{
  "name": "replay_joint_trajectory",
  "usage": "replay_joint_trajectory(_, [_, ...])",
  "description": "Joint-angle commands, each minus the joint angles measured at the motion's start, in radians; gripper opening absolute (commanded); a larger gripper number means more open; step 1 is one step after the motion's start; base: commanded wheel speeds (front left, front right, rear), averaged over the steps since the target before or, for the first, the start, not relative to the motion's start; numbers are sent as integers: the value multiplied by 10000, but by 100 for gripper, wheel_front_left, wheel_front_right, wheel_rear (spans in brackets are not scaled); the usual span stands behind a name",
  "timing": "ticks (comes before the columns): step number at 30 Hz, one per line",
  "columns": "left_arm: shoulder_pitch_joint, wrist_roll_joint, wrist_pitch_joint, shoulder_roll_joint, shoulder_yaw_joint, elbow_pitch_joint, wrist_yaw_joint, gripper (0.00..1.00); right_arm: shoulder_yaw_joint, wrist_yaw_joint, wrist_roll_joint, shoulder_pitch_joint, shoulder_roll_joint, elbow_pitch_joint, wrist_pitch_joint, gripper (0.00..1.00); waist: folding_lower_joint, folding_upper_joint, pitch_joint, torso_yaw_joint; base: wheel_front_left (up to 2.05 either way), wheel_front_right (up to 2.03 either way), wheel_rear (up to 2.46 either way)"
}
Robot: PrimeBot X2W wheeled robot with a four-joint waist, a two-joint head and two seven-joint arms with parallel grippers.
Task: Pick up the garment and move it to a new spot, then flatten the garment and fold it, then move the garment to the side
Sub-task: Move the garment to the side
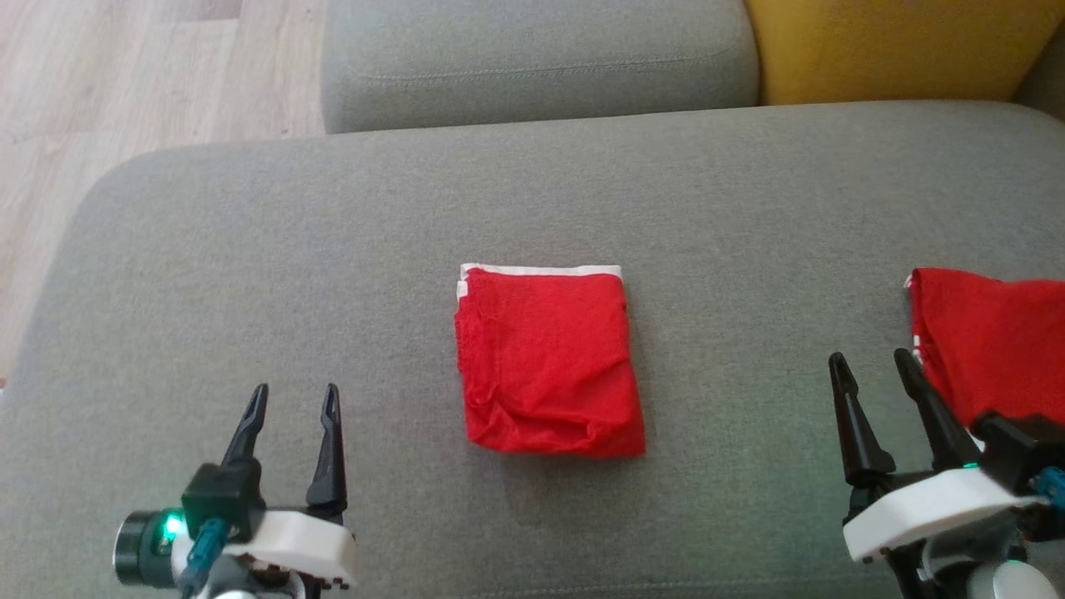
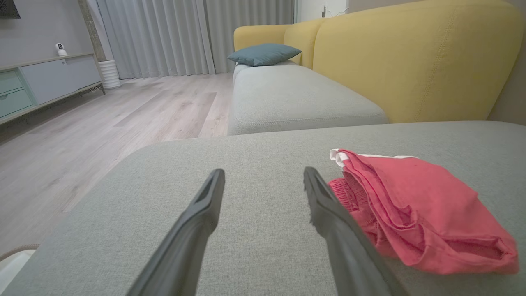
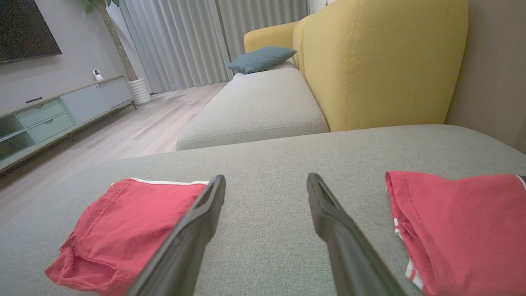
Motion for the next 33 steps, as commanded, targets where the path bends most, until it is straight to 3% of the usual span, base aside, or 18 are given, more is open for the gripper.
replay_joint_trajectory(1, [-535, -15, -66, 157, 243, -396, 55, 100, 183, -7, -102, -289, -82, -309, 44, 100, 0, -1, 76, 93, 0, 0, 0])
replay_joint_trajectory(12, [-1793, 139, -275, -89, -195, -352, -108, 100, 997, -7, 12, -1490, -582, 577, 339, 100, 0, -1, 1415, 1086, 0, 0, 0])
replay_joint_trajectory(18, [-2352, 162, -395, -276, -396, -148, -171, 100, 1767, -7, 287, -2525, -552, 2139, 232, 100, 0, -1, 1886, 1604, 0, 0, 0])
replay_joint_trajectory(21, [-2625, 143, -450, -407, -525, 9, -191, 100, 2241, -7, 593, -3326, -351, 3662, 128, 100, 0, -1, 2074, 1917, 0, 0, 0])
replay_joint_trajectory(28, [-2760, 126, -481, -498, -565, 117, -178, 100, 2847, -7, 1084, -4176, -138, 5952, 624, 100, 0, -1, 2184, 2128, 0, 0, 0])
replay_joint_trajectory(29, [-2760, 134, -482, -501, -555, 100, -172, 100, 2934, -7, 1163, -4272, -116, 6176, 736, 76, 0, -1, 2190, 2122, 0, 0, 0])
replay_joint_trajectory(30, [-2753, 139, -483, -504, -541, 85, -167, 100, 3041, -7, 1213, -4363, -101, 6356, 816, 25, 0, -1, 2189, 2106, 0, 0, 0])
replay_joint_trajectory(31, [-2740, 147, -483, -504, -527, 71, -162, 100, 3137, -7, 1244, -4444, -93, 6482, 832, 0, 0, -1, 2185, 2080, 0, 0, 0])
replay_joint_trajectory(33, [-2706, 172, -484, -495, -494, 43, -144, 100, 3324, -7, 1314, -4558, -86, 6621, 807, 0, 0, -1, 2156, 1975, 0, 0, 0])
